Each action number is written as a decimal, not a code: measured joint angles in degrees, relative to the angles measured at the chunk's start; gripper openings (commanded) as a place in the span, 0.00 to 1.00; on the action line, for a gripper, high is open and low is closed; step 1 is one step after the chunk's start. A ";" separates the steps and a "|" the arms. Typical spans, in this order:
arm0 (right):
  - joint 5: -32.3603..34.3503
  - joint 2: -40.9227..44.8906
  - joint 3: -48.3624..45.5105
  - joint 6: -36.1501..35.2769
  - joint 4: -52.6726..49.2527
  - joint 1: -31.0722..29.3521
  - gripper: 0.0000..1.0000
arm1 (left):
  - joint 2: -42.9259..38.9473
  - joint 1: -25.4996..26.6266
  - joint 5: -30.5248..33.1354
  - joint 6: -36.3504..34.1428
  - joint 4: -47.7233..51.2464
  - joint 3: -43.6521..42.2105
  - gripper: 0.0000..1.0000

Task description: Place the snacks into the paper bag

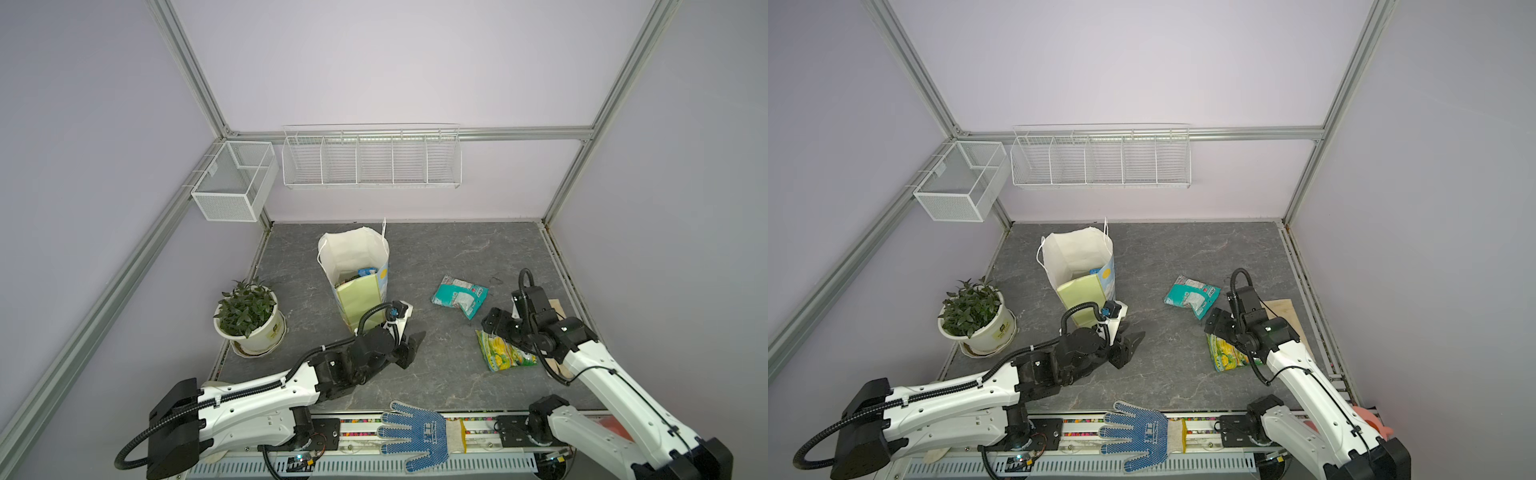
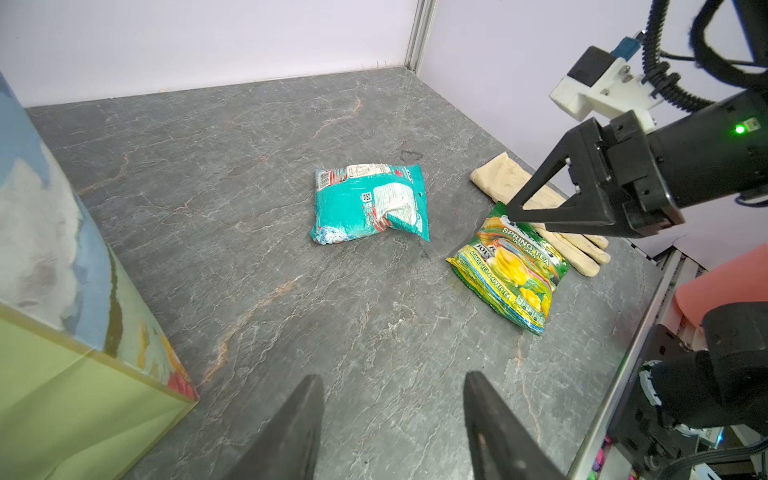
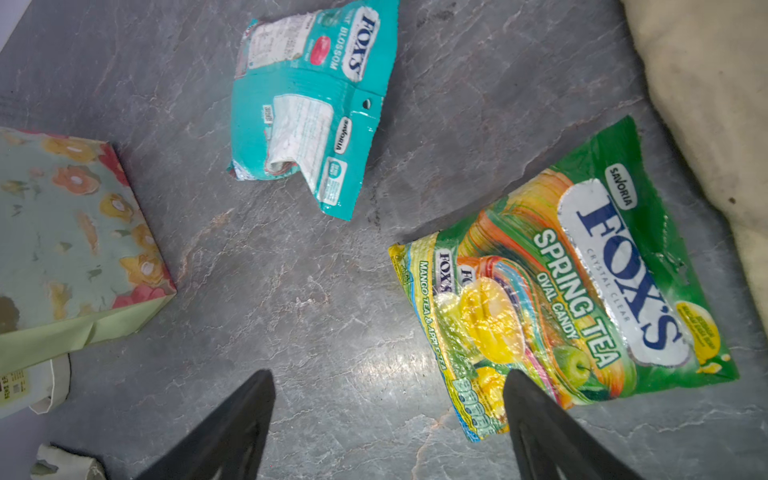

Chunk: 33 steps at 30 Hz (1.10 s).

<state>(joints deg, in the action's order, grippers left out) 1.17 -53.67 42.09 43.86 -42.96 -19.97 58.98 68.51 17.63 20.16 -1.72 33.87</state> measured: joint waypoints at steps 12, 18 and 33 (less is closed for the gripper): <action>-5.18 -0.02 -5.22 2.97 0.55 10.43 0.89 | 0.22 0.13 0.46 1.31 -1.38 -1.16 0.55; -5.53 1.14 -5.51 3.54 -0.09 14.19 0.89 | 1.16 0.15 0.46 1.77 -1.88 -1.22 0.55; -5.53 2.29 -7.67 4.42 -2.49 18.27 0.89 | 1.40 0.20 0.61 2.12 -2.34 -1.27 0.55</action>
<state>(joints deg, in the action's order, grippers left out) -4.36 -51.37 34.41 48.27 -45.45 -1.69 60.38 68.71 18.24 22.28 -4.05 32.60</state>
